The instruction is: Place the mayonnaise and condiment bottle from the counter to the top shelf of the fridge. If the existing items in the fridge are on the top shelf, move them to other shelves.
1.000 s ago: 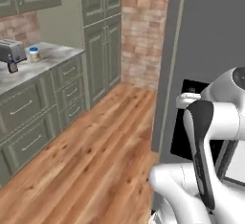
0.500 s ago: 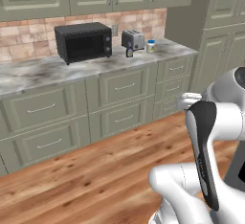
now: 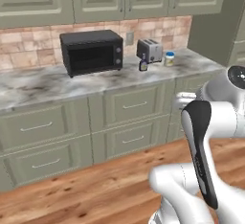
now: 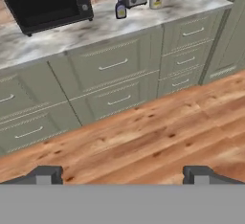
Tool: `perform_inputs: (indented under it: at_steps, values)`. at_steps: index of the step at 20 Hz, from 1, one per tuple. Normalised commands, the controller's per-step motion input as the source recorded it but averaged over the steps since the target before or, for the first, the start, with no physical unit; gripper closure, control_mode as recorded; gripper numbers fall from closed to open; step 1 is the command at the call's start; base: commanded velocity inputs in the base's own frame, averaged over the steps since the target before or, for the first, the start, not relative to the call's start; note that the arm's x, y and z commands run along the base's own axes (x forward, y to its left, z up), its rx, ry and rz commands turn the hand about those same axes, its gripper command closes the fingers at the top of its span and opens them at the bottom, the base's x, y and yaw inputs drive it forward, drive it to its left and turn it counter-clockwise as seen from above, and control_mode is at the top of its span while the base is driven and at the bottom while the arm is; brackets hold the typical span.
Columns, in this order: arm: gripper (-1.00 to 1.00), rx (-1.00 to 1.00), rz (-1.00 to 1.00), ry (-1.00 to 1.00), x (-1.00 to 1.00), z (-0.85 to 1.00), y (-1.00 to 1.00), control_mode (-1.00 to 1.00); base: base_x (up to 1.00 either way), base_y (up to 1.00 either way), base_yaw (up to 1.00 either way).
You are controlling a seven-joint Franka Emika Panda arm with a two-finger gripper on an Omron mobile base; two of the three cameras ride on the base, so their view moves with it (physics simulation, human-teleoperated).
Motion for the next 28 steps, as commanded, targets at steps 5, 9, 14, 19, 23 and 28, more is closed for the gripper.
perform_inputs:
  at_steps: [5,9,14,19,23,28]
  values:
    - [-1.00,0.00,0.00,0.00,0.00,0.00,0.00,1.00,1.00,-0.88,0.07]
    - [-1.00,0.00,0.00,0.00,0.00,0.00,0.00,1.00,1.00,-0.56,0.16]
    - [-1.00,0.00,0.00,0.00,0.00,0.00,0.00,1.00,0.97,0.26,0.24]
    - [-1.00,0.00,0.00,0.00,0.00,0.00,0.00,1.00,1.00,-0.28,0.07]
    - [-1.00,0.00,0.00,0.00,0.00,0.00,0.00,1.00,1.00,-0.79,0.00]
    - [-1.00,0.00,0.00,0.00,0.00,0.00,0.00,1.00,1.00,-0.66,0.05]
